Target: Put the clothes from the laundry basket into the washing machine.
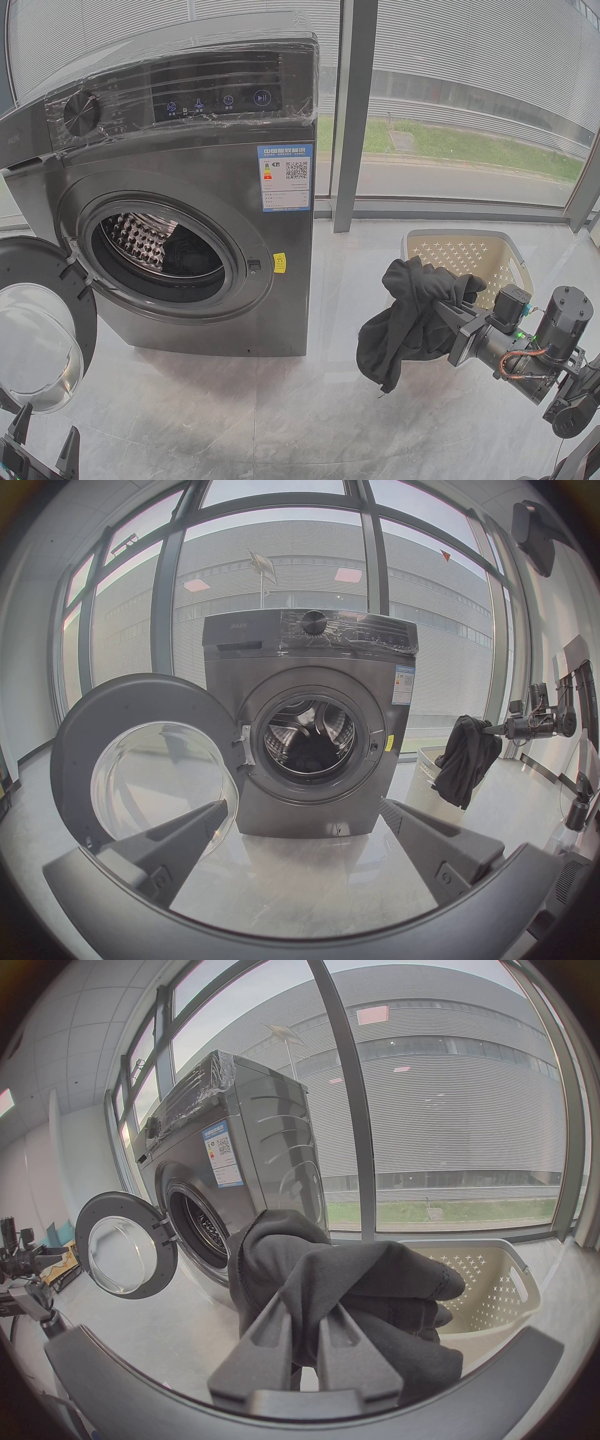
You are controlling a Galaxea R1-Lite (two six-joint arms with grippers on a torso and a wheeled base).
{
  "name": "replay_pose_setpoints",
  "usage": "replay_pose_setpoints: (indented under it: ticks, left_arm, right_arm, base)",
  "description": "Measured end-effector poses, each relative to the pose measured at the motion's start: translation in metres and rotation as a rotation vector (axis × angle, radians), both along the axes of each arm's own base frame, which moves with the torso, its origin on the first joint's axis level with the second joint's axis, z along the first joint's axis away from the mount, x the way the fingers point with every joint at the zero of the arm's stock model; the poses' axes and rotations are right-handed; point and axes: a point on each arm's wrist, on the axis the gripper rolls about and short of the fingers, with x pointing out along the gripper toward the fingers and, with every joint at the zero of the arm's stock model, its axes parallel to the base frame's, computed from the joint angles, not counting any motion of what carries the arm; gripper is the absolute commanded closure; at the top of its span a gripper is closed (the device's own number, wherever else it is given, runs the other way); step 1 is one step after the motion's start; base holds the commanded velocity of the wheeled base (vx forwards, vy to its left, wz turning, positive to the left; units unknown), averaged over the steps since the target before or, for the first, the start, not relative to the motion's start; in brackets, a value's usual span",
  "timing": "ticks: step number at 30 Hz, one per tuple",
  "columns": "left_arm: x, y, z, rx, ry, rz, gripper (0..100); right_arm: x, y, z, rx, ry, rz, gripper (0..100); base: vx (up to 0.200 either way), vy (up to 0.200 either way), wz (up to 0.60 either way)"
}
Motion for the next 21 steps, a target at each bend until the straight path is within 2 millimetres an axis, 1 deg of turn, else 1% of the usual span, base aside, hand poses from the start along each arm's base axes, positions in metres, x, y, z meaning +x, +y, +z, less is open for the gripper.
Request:
replay_pose_setpoints:
  ticks: [4,21]
  left_arm:
    - [0.0,0.0,0.0,0.0,0.0,0.0,0]
    - [0.0,0.0,-0.0001,-0.001,0.002,0.0,0]
  right_arm:
    - [0.0,0.0001,-0.0003,-0.001,0.002,0.001,100]
    - [0.0,0.0002,-0.0002,0.0,0.001,0.001,100]
  base:
    - [0.0,0.0,0.0]
    - [0.0,0.2,0.0]
